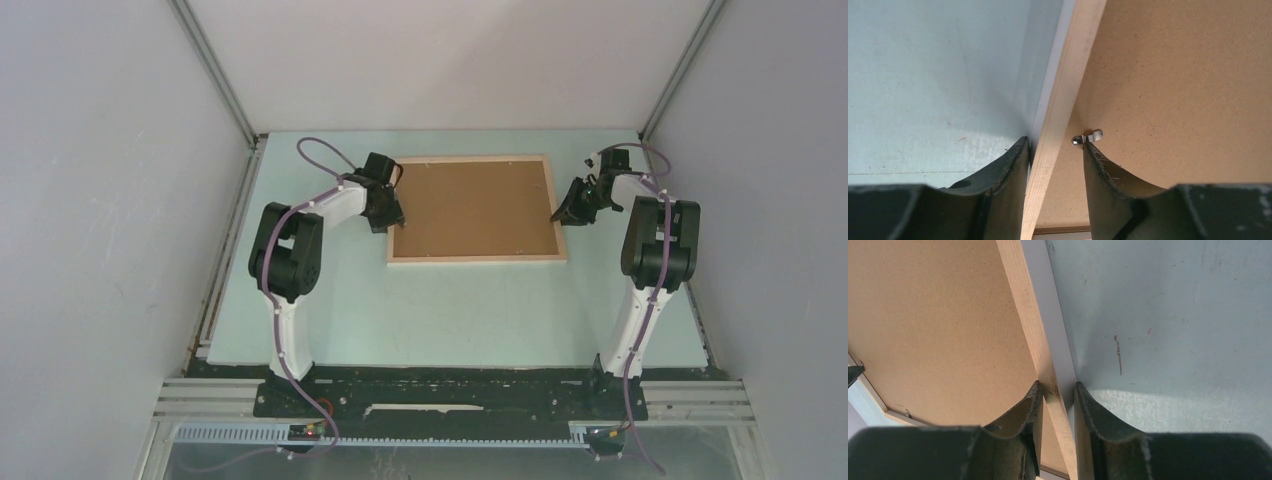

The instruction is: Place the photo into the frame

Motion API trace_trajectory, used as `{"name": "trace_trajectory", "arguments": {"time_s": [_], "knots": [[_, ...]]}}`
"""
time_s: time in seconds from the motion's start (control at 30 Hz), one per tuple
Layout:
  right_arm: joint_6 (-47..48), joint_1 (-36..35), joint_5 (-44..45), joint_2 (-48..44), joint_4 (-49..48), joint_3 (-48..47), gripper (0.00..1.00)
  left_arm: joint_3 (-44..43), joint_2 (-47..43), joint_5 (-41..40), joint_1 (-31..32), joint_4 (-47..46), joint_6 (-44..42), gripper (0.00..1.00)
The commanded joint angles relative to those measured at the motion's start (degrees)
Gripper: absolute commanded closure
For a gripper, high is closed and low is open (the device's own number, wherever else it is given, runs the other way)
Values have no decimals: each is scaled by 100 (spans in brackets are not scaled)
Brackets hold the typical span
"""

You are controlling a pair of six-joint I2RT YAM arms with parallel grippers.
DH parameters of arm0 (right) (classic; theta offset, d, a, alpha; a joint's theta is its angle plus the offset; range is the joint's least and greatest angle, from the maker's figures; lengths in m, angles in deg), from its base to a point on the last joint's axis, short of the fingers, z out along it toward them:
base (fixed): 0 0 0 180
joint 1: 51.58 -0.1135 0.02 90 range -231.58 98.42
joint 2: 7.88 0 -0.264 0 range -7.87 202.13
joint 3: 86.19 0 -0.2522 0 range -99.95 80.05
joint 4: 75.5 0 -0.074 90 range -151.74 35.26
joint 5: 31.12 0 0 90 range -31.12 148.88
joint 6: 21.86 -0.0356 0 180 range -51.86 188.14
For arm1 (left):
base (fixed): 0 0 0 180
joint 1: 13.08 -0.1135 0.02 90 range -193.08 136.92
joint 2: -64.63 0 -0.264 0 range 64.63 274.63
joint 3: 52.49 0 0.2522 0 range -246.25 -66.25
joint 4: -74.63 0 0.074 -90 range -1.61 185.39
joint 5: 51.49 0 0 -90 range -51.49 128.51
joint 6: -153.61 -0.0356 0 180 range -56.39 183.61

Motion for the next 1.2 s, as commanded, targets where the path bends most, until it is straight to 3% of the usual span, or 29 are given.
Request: {"name": "trace_trajectory", "arguments": {"time_s": [0.0, 0.2, 0.43, 0.53, 0.73, 1.0, 1.1, 1.17], "knots": [[-89, -33, -138, 195, 132, 101, 85, 146, -35, -263, -100, -426, 331, 57], [-86, -34, -171, 192, 131, 97, 85, 263, 29, -392, -156, -635, 477, 61], [-94, -34, -218, 212, 122, 79, 85, 221, -95, -214, -158, -659, 308, 53], [-95, -34, -148, 206, 147, 88, 87, 534, -297, 86, -151, -947, 228, 48], [-233, -17, 73, -43, 165, 312, 97, 1340, -361, 1723, -118, -2026, 673, 50], [-120, -86, 647, -875, 113, 1428, 100, 2584, -1439, 1856, 275, -2653, 696, 49], [-138, -78, 906, -1114, 14, 1809, 100, 2779, -1868, 1667, 435, -2350, 472, 41], [-205, -95, 1002, -1322, -79, 1985, 100, 2809, -2073, 1390, 451, -2085, 308, 27]]}}
